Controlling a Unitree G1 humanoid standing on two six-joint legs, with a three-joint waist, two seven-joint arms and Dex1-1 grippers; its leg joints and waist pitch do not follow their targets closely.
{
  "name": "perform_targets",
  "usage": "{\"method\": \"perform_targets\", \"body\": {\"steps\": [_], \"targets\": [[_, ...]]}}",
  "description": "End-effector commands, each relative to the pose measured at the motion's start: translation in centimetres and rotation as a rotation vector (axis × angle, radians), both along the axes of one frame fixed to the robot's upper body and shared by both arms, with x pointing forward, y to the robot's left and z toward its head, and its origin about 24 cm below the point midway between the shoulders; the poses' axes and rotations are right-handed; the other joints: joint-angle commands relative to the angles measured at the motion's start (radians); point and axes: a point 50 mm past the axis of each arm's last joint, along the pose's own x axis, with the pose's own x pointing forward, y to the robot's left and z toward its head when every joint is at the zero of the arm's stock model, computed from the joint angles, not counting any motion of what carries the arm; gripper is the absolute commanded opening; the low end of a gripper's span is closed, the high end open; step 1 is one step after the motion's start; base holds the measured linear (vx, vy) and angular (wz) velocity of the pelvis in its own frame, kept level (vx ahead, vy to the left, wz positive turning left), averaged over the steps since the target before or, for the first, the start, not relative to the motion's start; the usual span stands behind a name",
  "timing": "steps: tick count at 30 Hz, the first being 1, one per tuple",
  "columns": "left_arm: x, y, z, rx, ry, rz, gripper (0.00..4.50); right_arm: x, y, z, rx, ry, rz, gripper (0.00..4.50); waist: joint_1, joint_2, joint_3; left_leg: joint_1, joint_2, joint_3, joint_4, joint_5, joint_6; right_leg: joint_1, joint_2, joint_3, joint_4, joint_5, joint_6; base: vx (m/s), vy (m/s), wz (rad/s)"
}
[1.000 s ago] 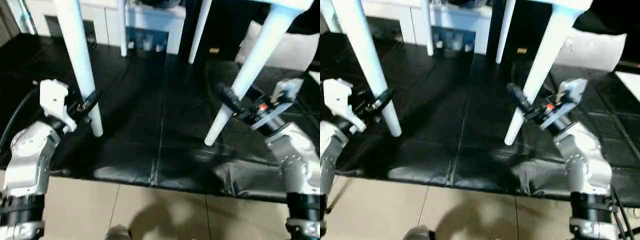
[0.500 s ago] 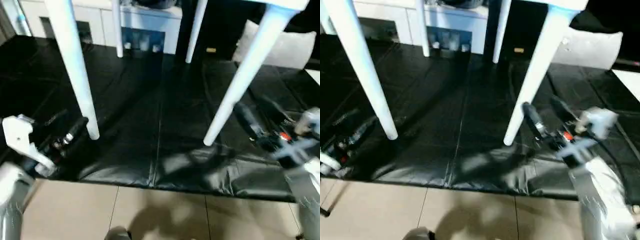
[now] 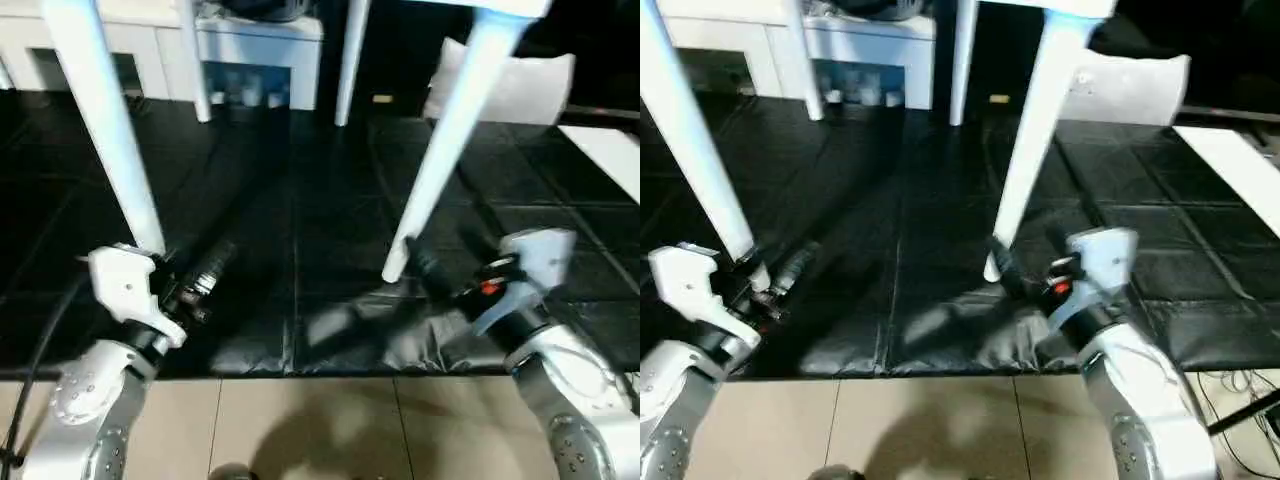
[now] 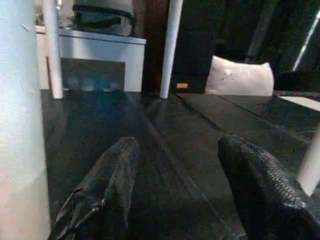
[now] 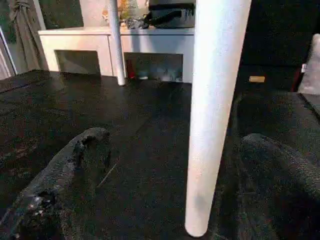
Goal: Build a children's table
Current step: Flip table
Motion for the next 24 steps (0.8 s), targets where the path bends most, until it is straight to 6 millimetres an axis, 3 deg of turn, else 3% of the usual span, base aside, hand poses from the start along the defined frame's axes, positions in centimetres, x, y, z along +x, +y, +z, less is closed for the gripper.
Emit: {"method": "perform_targets", "body": {"steps": [1, 2, 3, 4, 5, 6, 7, 8, 9, 10, 11, 12, 13, 14, 15, 16, 17, 18, 19, 20, 21, 22, 23, 24], "targets": [[0.1, -0.1, 0.3, 0.018, -0.007, 0.001, 2.96, 0.1, -0.1, -0.5, -0.018, 0.016, -0.008, 4.50, -0.011, 0.021, -0.025, 0.021, 0.036, -0.030, -0.105, -0.799, -0.069, 0.006, -0.054, -0.002, -0.103, -0.691, 0.049, 0.000, 0.000, 0.00], [0.3, -0.1, 0.1, 0.027, -0.008, -0.006, 2.96, 0.2, 0.1, -1.0, -0.053, 0.017, -0.016, 4.50, 0.033, 0.044, -0.032, -0.072, 0.081, -0.021, -0.199, -0.935, -0.081, 0.086, -0.029, 0.037, 0.119, -0.389, -0.009, -0.050, -0.026, 0.08], [0.3, -0.1, 0.1, 0.028, -0.008, -0.007, 2.96, 0.2, 0.1, -1.1, -0.056, 0.018, -0.018, 4.50, 0.055, 0.013, -0.040, -0.045, 0.070, 0.014, -0.191, -0.831, -0.044, 0.021, -0.029, 0.095, 0.129, -0.241, -0.016, -0.050, -0.026, 0.08], [0.3, -0.2, 0.0, 0.030, -0.006, -0.009, 2.96, 0.2, 0.1, -1.3, -0.068, 0.022, -0.025, 4.50, 0.032, -0.024, -0.043, -0.006, 0.032, 0.015, -0.123, -0.692, -0.042, -0.041, -0.051, 0.122, 0.040, -0.349, -0.018, -0.003, -0.093, 0.13], [0.3, -0.2, -0.1, 0.032, -0.004, -0.010, 2.96, 0.2, 0.2, -1.4, -0.075, 0.020, -0.030, 4.50, 0.045, -0.035, -0.042, 0.023, -0.028, 0.016, 0.030, -0.428, -0.025, -0.111, -0.127, 0.135, -0.099, -0.708, -0.009, 0.041, -0.083, 0.03], [0.3, -0.2, -0.1, 0.032, -0.004, -0.010, 2.96, 0.2, 0.2, -1.4, -0.075, 0.020, -0.030, 4.50, 0.048, -0.015, -0.037, 0.000, -0.016, -0.007, 0.038, -0.320, -0.001, -0.097, -0.168, 0.161, -0.106, -0.707, -0.041, 0.041, -0.083, 0.03], [0.2, -0.1, -0.2, 0.032, 0.002, -0.010, 2.96, 0.1, 0.2, -1.6, -0.061, 0.031, -0.038, 4.50, 0.050, -0.024, -0.059, -0.065, -0.013, -0.009, 0.003, -0.122, 0.021, -0.058, -0.111, 0.123, -0.063, -0.429, -0.103, 0.057, -0.023, -0.08], [0.2, -0.2, -0.3, 0.032, 0.006, -0.012, 2.96, 0.1, 0.1, -1.6, -0.061, 0.034, -0.042, 4.50, 0.057, -0.009, -0.091, -0.076, -0.013, -0.001, -0.017, 0.002, 0.039, -0.062, -0.043, 0.084, -0.016, -0.150, -0.139, 0.000, 0.000, 0.00], [0.1, -0.2, -0.4, 0.038, 0.011, -0.018, 2.96, 0.0, 0.1, -1.7, -0.063, 0.035, -0.044, 4.50, 0.058, 0.000, -0.110, -0.079, -0.017, 0.008, -0.005, 0.044, 0.074, -0.077, -0.019, 0.074, 0.004, 0.025, -0.177, 0.000, 0.000, 0.00], [0.1, -0.2, -0.4, 0.041, 0.014, -0.021, 2.96, 0.0, 0.0, -1.8, -0.072, 0.036, -0.045, 4.50, 0.057, 0.004, -0.118, -0.080, -0.016, 0.005, -0.003, 0.024, 0.093, -0.071, -0.022, 0.072, 0.010, 0.043, -0.190, 0.000, 0.000, 0.00], [0.1, -0.3, -0.5, 0.049, 0.017, -0.028, 2.96, 0.0, 0.0, -1.9, -0.077, 0.035, -0.048, 4.50, 0.057, 0.012, -0.103, -0.081, -0.004, 0.006, -0.021, -0.170, 0.094, -0.071, -0.029, 0.069, -0.008, -0.143, -0.174, 0.000, 0.000, 0.00], [0.2, -0.3, -0.5, 0.053, 0.018, -0.031, 2.96, 0.0, 0.0, -1.9, -0.076, 0.034, -0.050, 4.50, 0.055, 0.018, -0.095, -0.069, 0.003, 0.005, -0.025, -0.302, 0.075, -0.075, -0.036, 0.069, -0.019, -0.291, -0.144, 0.000, 0.000, 0.00], [0.1, -0.4, -0.5, 0.055, 0.019, -0.034, 2.96, -0.1, 0.0, -2.0, -0.075, 0.034, -0.051, 4.50, 0.046, 0.019, -0.076, -0.043, 0.010, -0.003, -0.036, -0.534, 0.007, -0.081, -0.041, 0.067, -0.044, -0.564, -0.049, -0.067, 0.031, -0.09], [0.1, -0.5, -0.5, 0.050, 0.022, -0.041, 2.96, 0.0, 0.0, -2.1, -0.083, 0.033, -0.055, 4.50, 0.030, 0.033, -0.042, -0.003, 0.016, -0.014, -0.044, -0.767, -0.059, -0.111, -0.021, 0.030, -0.089, -0.743, 0.038, -0.063, 0.031, -0.10], [0.1, -0.5, -0.6, 0.049, 0.024, -0.042, 2.96, 0.0, 0.0, -2.1, -0.085, 0.033, -0.056, 4.50, 0.034, 0.057, -0.037, -0.048, 0.049, -0.019, -0.119, -0.924, -0.073, -0.041, 0.008, -0.004, -0.009, -0.661, 0.036, -0.063, 0.031, -0.10], [0.0, -0.5, -0.6, 0.048, 0.026, -0.045, 2.96, 0.0, 0.0, -2.2, -0.087, 0.032, -0.057, 4.50, 0.066, 0.052, -0.055, -0.121, 0.078, -0.017, -0.172, -0.933, -0.056, 0.040, -0.001, 0.031, 0.186, -0.404, -0.004, 0.000, 0.000, 0.00], [0.0, -0.6, -0.6, 0.048, 0.027, -0.050, 2.96, 0.0, 0.0, -2.2, -0.086, 0.034, -0.060, 4.50, 0.086, 0.047, -0.060, -0.119, 0.045, 0.032, -0.181, -0.802, -0.005, 0.007, 0.011, 0.043, 0.182, -0.215, -0.022, 0.000, 0.000, 0.00], [-0.1, -0.6, -0.6, 0.049, 0.027, -0.052, 2.96, 0.0, 0.0, -2.3, -0.085, 0.035, -0.061, 4.50, 0.054, 0.020, -0.064, -0.078, 0.040, 0.026, -0.152, -0.677, -0.003, -0.033, -0.012, 0.086, 0.144, -0.229, -0.029, 0.000, 0.000, 0.00], [-0.1, -0.6, -0.6, 0.052, 0.027, -0.052, 2.96, -0.1, 0.1, -2.3, -0.087, 0.034, -0.059, 4.50, 0.053, -0.026, -0.060, -0.072, -0.034, 0.023, 0.023, -0.376, -0.010, -0.113, -0.116, 0.123, -0.045, -0.403, -0.071, -0.026, -0.050, 0.03], [-0.1, -0.6, -0.7, 0.058, 0.033, -0.049, 2.96, -0.1, 0.1, -2.3, -0.089, 0.034, -0.057, 4.50, 0.064, -0.026, -0.068, -0.083, -0.039, 0.000, 0.115, -0.171, 0.021, -0.115, -0.184, 0.153, -0.076, -0.338, -0.139, 0.000, 0.000, 0.00], [-0.1, -0.6, -0.7, 0.061, 0.034, -0.050, 2.96, -0.1, 0.1, -2.3, -0.089, 0.034, -0.056, 4.50, 0.086, -0.006, -0.105, -0.118, -0.027, -0.016, 0.072, -0.002, 0.049, -0.072, -0.135, 0.103, -0.019, -0.113, -0.181, 0.000, 0.000, 0.00], [-0.1, -0.6, -0.7, 0.064, 0.034, -0.051, 2.96, -0.2, 0.2, -2.3, -0.090, 0.033, -0.055, 4.50, 0.081, -0.004, -0.093, -0.109, -0.027, -0.009, 0.063, -0.021, 0.071, -0.100, -0.102, 0.087, -0.037, -0.083, -0.200, -0.076, 0.021, -0.15], [-0.1, -0.7, -0.7, 0.066, 0.035, -0.052, 2.96, -0.2, 0.2, -2.3, -0.091, 0.032, -0.055, 4.50, 0.066, 0.014, -0.093, -0.097, -0.023, -0.014, 0.042, -0.198, 0.079, -0.110, -0.068, 0.046, -0.023, -0.233, -0.202, -0.151, 0.056, -0.06], [-0.1, -0.7, -0.7, 0.066, 0.035, -0.053, 2.96, -0.2, 0.1, -2.3, -0.092, 0.032, -0.055, 4.50, 0.046, 0.043, -0.073, -0.052, 0.009, -0.024, 0.013, -0.592, 0.012, -0.128, -0.039, 0.011, -0.024, -0.574, -0.101, -0.151, 0.056, -0.06]]}}
